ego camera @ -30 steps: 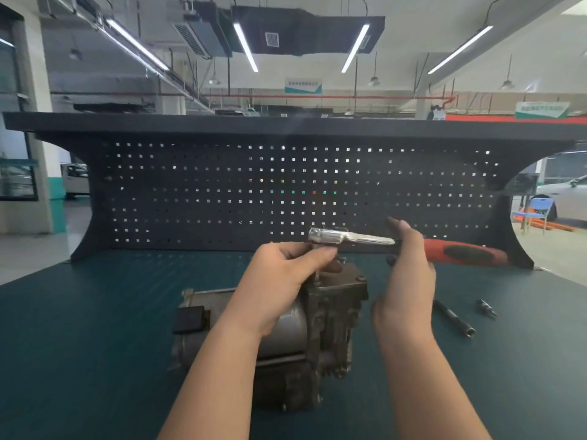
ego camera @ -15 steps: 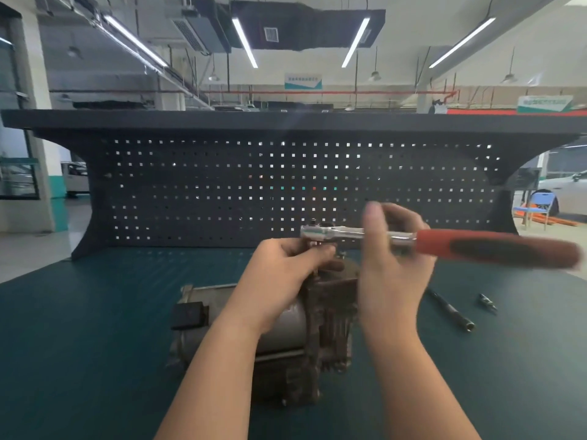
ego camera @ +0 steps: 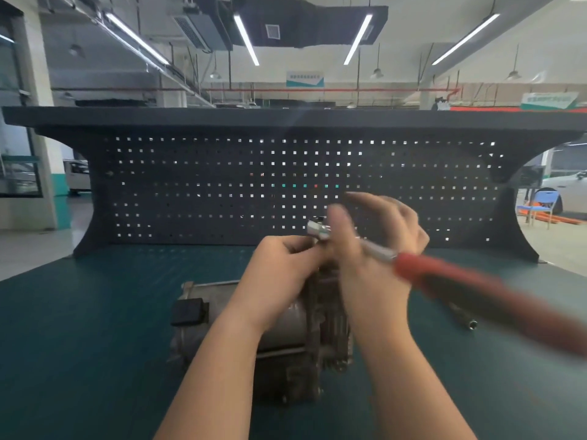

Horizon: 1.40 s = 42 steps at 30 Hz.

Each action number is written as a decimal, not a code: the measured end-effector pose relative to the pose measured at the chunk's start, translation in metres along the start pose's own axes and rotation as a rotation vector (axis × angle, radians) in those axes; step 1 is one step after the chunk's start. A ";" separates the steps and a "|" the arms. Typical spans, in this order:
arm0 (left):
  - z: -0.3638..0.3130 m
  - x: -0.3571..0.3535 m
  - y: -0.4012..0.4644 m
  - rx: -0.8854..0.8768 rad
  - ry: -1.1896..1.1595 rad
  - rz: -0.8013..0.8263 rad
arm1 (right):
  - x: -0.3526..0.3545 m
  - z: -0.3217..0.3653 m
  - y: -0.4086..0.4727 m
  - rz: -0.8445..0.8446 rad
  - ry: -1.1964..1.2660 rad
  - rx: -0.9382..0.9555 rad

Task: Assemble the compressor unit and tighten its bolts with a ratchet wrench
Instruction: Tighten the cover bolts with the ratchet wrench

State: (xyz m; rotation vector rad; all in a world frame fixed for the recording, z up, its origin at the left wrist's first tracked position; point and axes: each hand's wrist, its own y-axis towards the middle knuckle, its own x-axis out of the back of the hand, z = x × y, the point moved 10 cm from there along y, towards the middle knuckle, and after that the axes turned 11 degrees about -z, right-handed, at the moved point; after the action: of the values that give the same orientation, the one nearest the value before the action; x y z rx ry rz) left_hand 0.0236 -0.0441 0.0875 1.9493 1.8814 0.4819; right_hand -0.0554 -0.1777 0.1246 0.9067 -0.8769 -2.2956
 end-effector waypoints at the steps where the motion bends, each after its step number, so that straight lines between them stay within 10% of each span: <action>1: -0.002 -0.001 0.000 -0.022 -0.012 0.007 | 0.008 -0.023 0.008 -0.052 0.082 -0.178; 5: -0.004 0.000 0.001 -0.043 0.028 -0.034 | 0.010 -0.066 0.003 -0.104 0.284 -0.614; 12: -0.005 0.006 -0.002 -0.066 0.160 -0.063 | -0.030 0.069 -0.060 0.199 -0.091 0.619; 17: 0.002 0.000 0.000 0.010 0.053 -0.049 | 0.005 0.025 -0.014 -0.080 -0.056 0.260; 21: -0.003 -0.004 0.000 -0.020 0.071 -0.036 | 0.015 -0.069 0.001 -0.141 0.143 -0.530; 29: -0.006 0.006 -0.003 0.015 0.012 -0.044 | -0.012 0.049 -0.041 -0.071 -0.080 0.421; 33: -0.007 0.001 -0.004 0.024 -0.085 -0.029 | -0.002 0.028 -0.026 -0.051 -0.031 0.337; 38: -0.008 -0.002 -0.002 -0.019 -0.041 -0.024 | 0.009 -0.072 -0.002 -0.128 0.224 -0.531; 42: -0.005 0.000 -0.002 0.013 -0.054 -0.028 | 0.011 0.005 -0.010 -0.140 0.059 0.126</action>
State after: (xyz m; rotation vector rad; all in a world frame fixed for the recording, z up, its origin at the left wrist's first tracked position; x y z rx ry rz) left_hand 0.0190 -0.0436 0.0907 1.9224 1.8803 0.4054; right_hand -0.0685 -0.1757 0.1158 1.1165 -0.9687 -2.3384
